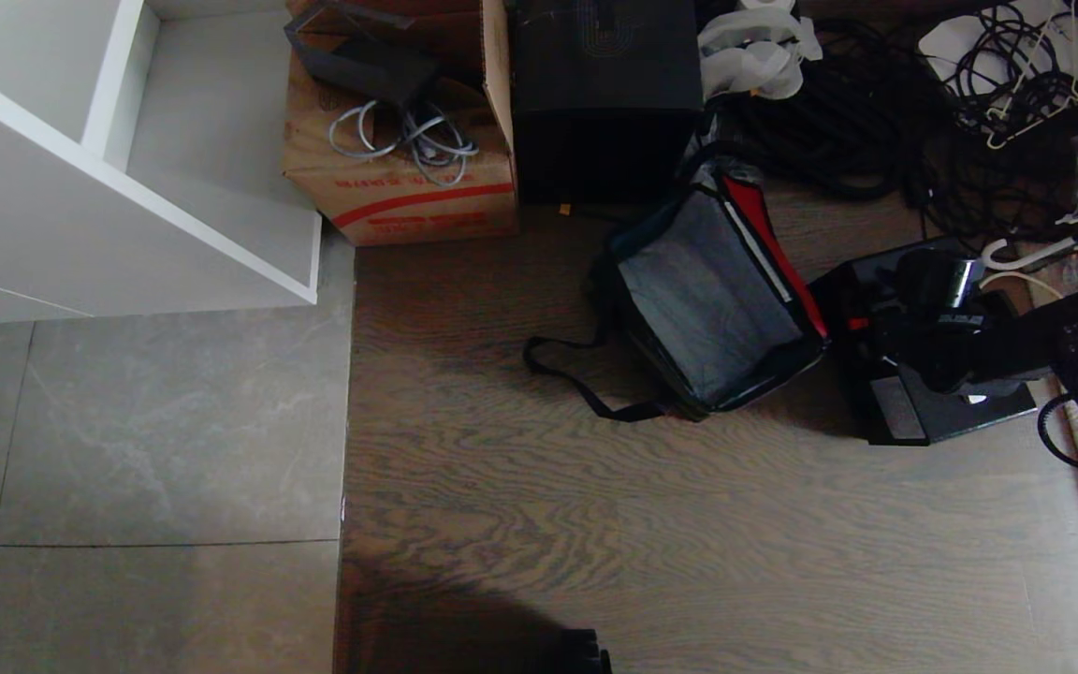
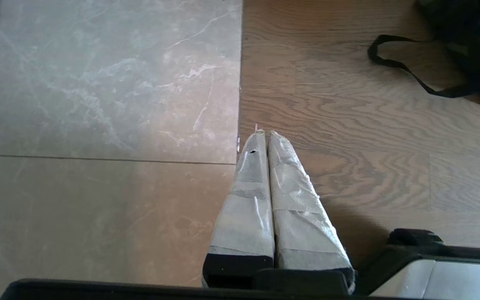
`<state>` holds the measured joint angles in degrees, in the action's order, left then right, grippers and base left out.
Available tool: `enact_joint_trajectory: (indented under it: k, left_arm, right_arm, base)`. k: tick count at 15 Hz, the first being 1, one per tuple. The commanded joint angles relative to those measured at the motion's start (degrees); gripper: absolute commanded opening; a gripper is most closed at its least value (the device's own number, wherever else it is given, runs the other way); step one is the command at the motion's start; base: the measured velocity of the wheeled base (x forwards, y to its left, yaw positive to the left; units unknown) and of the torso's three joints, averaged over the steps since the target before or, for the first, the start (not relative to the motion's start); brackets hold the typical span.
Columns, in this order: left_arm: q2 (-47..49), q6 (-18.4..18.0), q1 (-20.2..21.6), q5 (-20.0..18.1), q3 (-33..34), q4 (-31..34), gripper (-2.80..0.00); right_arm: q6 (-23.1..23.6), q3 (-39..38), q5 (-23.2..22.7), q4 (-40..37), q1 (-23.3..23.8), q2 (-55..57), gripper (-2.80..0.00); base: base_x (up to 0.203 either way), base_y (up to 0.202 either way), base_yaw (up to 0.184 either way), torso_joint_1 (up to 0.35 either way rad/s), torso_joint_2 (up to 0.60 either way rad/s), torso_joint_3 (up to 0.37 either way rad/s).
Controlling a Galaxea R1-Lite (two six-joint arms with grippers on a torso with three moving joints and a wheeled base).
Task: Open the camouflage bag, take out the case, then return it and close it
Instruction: Grip the handle again, then place the black box back
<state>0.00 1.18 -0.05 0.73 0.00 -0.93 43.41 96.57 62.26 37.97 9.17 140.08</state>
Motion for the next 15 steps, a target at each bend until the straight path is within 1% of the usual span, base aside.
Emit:
enact_joint_trajectory:
  k: [1,3,6,8,11,13,15]
  left_arm:
    - [0.0,0.0,0.0,0.0,0.6,0.0,-2.80]
    - [0.0,0.0,0.0,0.1,0.5,0.0,-2.80]
    - [0.0,0.0,0.0,0.0,0.6,0.0,-2.80]
    - [0.0,0.0,0.0,0.0,0.6,0.0,-2.80]
    - [0.0,0.0,0.0,0.0,0.6,0.0,-2.80]
    - [0.0,0.0,0.0,0.0,0.5,0.0,-2.80]
    - [0.0,0.0,0.0,0.0,0.6,0.0,-2.80]
  right_arm:
    - [0.4,-1.1,0.5,0.3,0.0,-3.0,-2.80]
    - [0.3,-4.2,0.1,-0.1,0.1,-7.2,-2.80]
    - [1.5,-9.5,-3.9,-1.8,1.5,-15.3,-2.80]
    - [2.0,-10.1,-4.9,-3.3,1.8,-19.3,-2.80]
    - [6.2,-10.1,-6.5,-4.1,1.8,-25.0,-2.80]
    - [8.2,-11.4,-9.1,-5.6,1.7,-29.3,-2.80]
    - [9.1,-13.1,-12.4,-8.3,0.7,-33.1,-2.80]
  base:
    - [0.000,0.000,0.000,0.000,0.00,0.000]
    - [0.000,0.000,0.000,0.000,0.00,0.000]
    - [0.000,0.000,0.000,0.000,0.00,0.000]
    - [0.000,0.000,0.000,0.000,0.00,0.000]
    - [0.000,0.000,0.000,0.000,0.00,0.000]
    - [0.000,0.000,0.000,0.000,0.00,0.000]
    - [0.000,0.000,0.000,0.000,0.00,0.000]
